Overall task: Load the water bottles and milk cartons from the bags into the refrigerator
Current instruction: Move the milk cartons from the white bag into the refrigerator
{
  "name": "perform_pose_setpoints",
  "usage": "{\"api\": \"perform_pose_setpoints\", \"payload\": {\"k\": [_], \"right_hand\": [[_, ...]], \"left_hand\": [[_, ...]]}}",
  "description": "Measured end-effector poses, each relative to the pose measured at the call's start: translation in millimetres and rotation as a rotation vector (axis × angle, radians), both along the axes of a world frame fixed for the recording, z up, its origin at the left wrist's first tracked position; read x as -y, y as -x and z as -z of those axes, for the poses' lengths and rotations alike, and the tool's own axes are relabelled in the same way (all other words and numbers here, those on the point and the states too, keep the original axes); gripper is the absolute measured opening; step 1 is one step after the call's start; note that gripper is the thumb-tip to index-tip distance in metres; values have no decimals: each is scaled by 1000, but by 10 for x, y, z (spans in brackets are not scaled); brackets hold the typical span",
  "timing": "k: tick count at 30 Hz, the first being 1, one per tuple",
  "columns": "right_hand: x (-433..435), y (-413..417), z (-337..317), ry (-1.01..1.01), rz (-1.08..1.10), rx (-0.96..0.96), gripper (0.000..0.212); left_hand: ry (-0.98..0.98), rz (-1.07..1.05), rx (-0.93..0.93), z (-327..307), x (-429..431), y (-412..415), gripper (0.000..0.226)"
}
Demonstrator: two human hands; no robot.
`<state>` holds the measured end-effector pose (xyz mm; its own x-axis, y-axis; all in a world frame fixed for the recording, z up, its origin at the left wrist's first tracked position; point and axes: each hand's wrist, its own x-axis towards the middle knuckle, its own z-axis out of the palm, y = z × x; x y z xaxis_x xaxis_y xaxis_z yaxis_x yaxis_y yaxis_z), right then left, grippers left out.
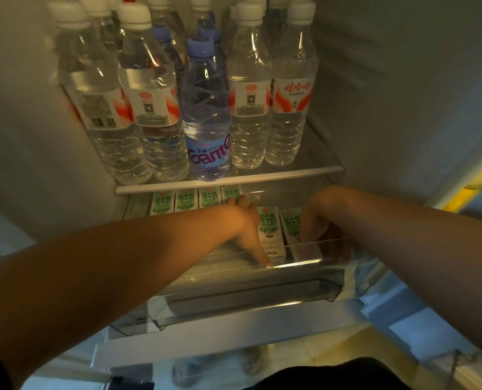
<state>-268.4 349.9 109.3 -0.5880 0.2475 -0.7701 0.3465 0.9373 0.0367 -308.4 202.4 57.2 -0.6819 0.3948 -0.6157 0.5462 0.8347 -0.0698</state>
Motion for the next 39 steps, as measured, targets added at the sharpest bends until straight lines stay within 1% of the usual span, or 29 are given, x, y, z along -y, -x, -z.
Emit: {"api": "perform_pose_setpoints", "payload": {"k": [2, 3, 4, 6, 9, 10, 12, 13, 15, 17, 19, 22, 24, 28, 33, 35, 39], "right_hand": [[-21, 36, 58, 8, 34, 14, 21], [-8, 59, 100, -6, 29, 3, 13], [-1, 77, 123, -25, 6, -1, 11], [7, 114, 195, -18, -32, 57, 24], [-18, 120, 242, 45, -21, 133, 50], [-13, 119, 255, 67, -18, 129, 51], [10, 99, 264, 112, -21, 89, 46], [11, 100, 279, 133, -28, 53, 48], [4, 103, 310, 144, -39, -21, 60], [-13, 109, 335, 151, -37, -64, 65], [-4, 102, 321, 164, -14, -100, 61], [15, 133, 340, 166, -4, -216, 49], [3, 183, 395, 221, 91, -286, 43], [-42, 267, 482, 376, 299, -294, 35], [-88, 312, 489, 432, 363, -281, 27], [-79, 296, 502, 417, 362, -263, 27], [-4, 246, 474, 373, 325, -221, 40]], "left_hand": [[29, -2, -9, 13, -10, -19, 143], [28, 4, -21, 9, -19, -33, 143], [22, 11, -33, 3, -26, -49, 142], [6, 19, -54, -12, -23, -57, 139], [-9, 13, -64, -18, -12, -32, 135], [-19, 2, -69, -6, -10, -23, 135], [-48, -16, -89, 19, -15, -6, 133], [-68, -23, -101, 35, -17, 3, 130], [-112, -46, -116, 56, -17, 14, 123], [-156, -76, -123, 62, -15, 30, 116], [-196, -107, -125, 68, -9, 52, 109], [-258, -158, -141, 93, 10, 99, 92], [-277, -172, -154, 117, 25, 125, 84], [-290, -205, -168, 164, 15, 172, 79], [-271, -218, -171, 178, 4, 193, 81], [-269, -209, -168, 180, 10, 193, 80], [-253, -184, -162, 144, 32, 173, 77]]}}
